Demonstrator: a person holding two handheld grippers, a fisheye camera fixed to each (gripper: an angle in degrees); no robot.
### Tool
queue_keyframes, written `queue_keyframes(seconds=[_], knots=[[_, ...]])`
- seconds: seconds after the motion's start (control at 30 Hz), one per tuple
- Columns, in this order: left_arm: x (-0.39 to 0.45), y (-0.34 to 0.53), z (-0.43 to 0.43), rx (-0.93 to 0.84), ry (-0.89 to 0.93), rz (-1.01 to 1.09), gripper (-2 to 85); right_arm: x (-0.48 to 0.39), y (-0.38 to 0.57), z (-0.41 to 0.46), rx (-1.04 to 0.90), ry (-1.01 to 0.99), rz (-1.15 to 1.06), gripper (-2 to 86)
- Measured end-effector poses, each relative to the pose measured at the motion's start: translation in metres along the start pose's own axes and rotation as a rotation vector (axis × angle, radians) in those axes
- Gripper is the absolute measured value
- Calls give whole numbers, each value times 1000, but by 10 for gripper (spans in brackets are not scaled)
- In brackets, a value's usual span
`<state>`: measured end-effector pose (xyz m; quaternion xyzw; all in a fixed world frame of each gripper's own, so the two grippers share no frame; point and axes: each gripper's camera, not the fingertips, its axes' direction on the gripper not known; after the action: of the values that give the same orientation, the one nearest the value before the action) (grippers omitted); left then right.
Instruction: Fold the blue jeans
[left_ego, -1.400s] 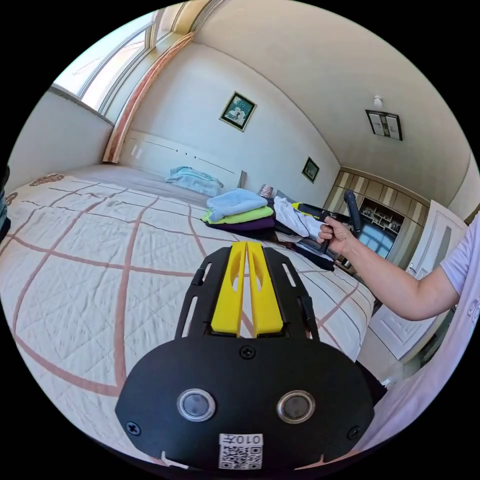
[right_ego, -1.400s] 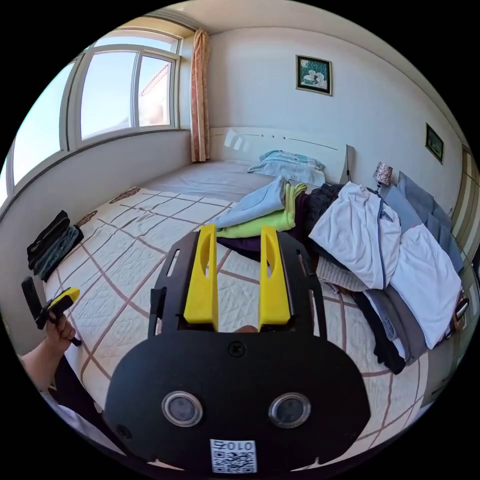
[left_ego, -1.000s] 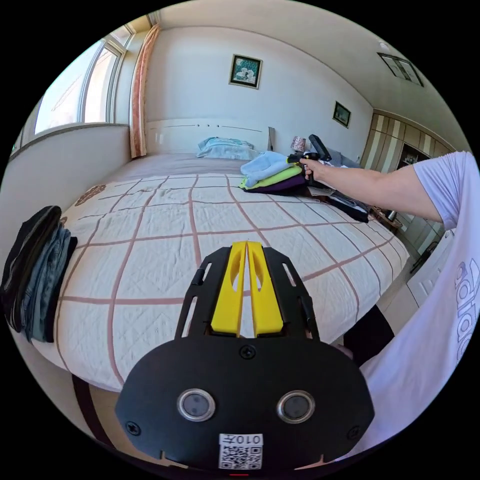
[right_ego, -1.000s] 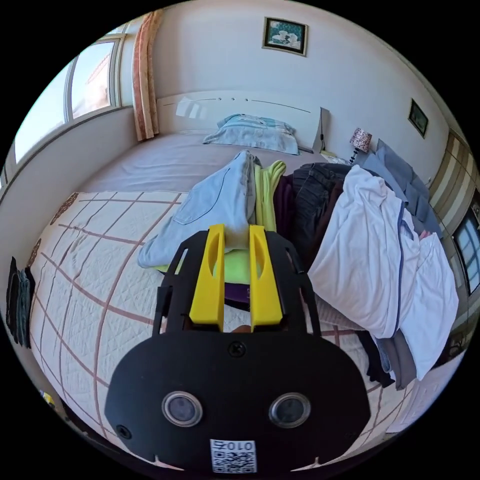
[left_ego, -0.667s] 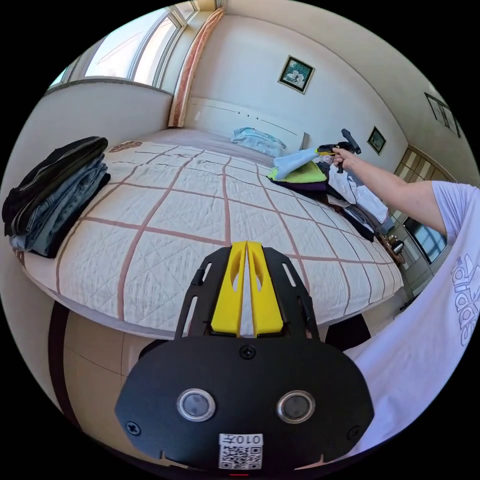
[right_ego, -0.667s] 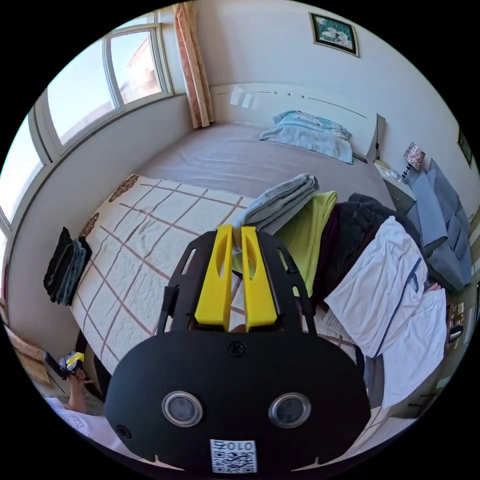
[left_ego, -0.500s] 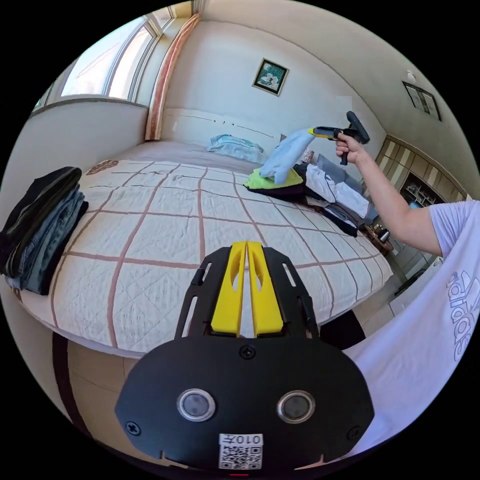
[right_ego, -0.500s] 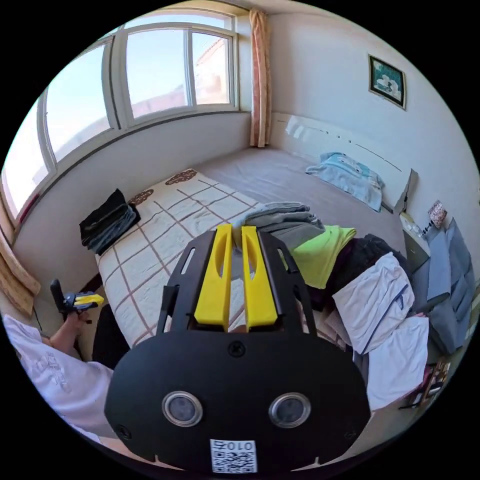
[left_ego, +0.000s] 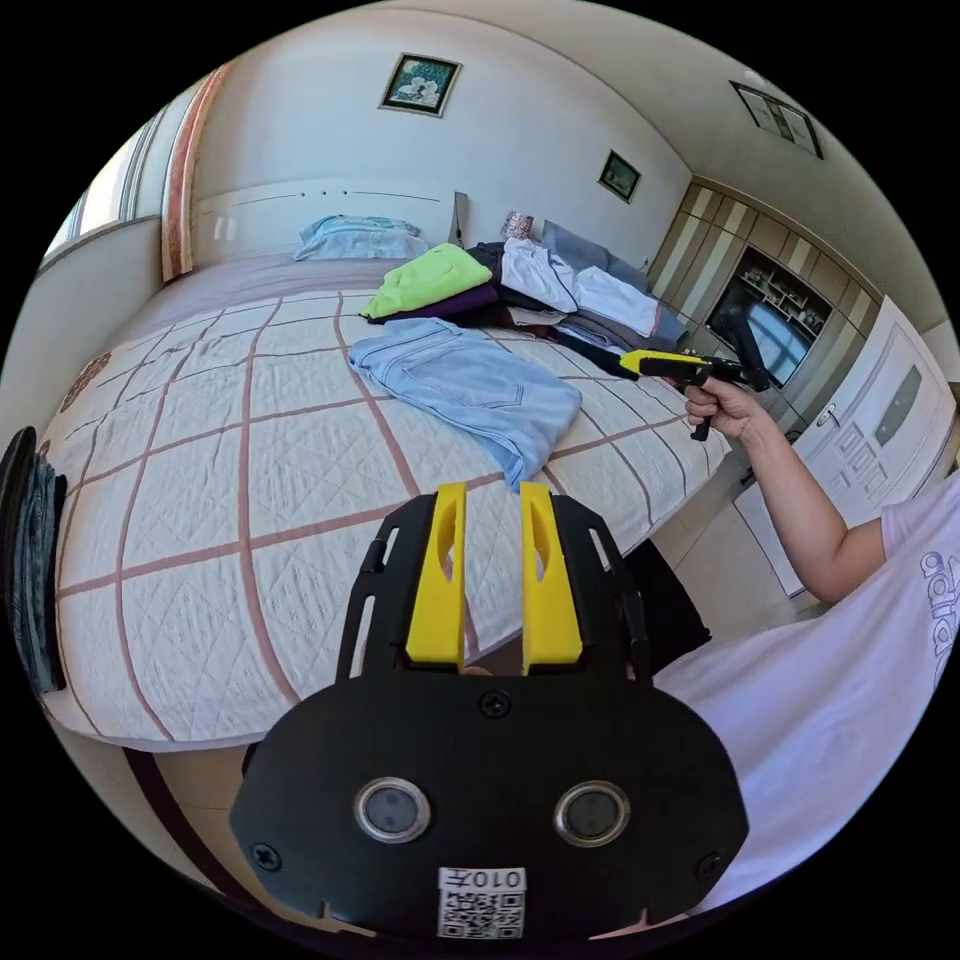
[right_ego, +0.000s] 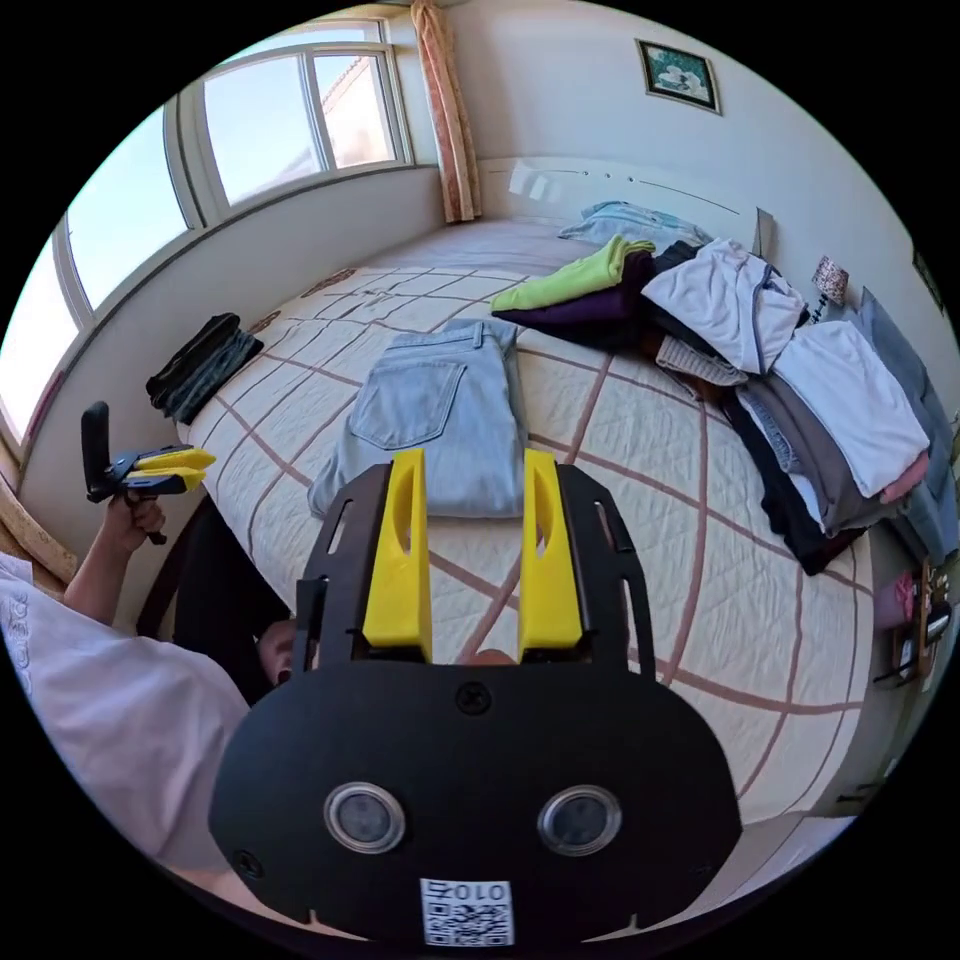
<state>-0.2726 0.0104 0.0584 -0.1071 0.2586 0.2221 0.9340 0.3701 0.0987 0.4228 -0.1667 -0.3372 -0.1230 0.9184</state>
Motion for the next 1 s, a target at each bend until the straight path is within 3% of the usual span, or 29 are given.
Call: queue_keyframes(seconds=[0.13, 0.27, 0.37, 0.53, 0.6, 0.7, 0.87, 1.0], knots=[[24, -26, 10, -70, 24, 37, 99, 19, -40, 37, -17, -65, 59, 125], [26, -52, 21, -165, 16, 40, 106, 34, -76, 103, -208, -120, 122, 115], [17, -74, 20, -171, 35, 4, 115, 21, -85, 117, -292, -173, 114, 56], [-10, -90, 6, -101, 125, -130, 138, -67, -61, 39, 6, 28, -168, 23], [-25, -90, -1, -46, 194, -222, 149, -131, -25, 9, 140, 5, -440, 20], [-36, -92, -12, 35, 234, -292, 165, -198, 20, 15, 114, -36, -667, 21], [-16, -66, 10, -125, 130, -264, 186, -237, 54, 54, 44, 5, -628, 34], [-14, -37, 20, -132, 28, -336, 175, -270, 70, 58, 34, 20, -789, 38]])
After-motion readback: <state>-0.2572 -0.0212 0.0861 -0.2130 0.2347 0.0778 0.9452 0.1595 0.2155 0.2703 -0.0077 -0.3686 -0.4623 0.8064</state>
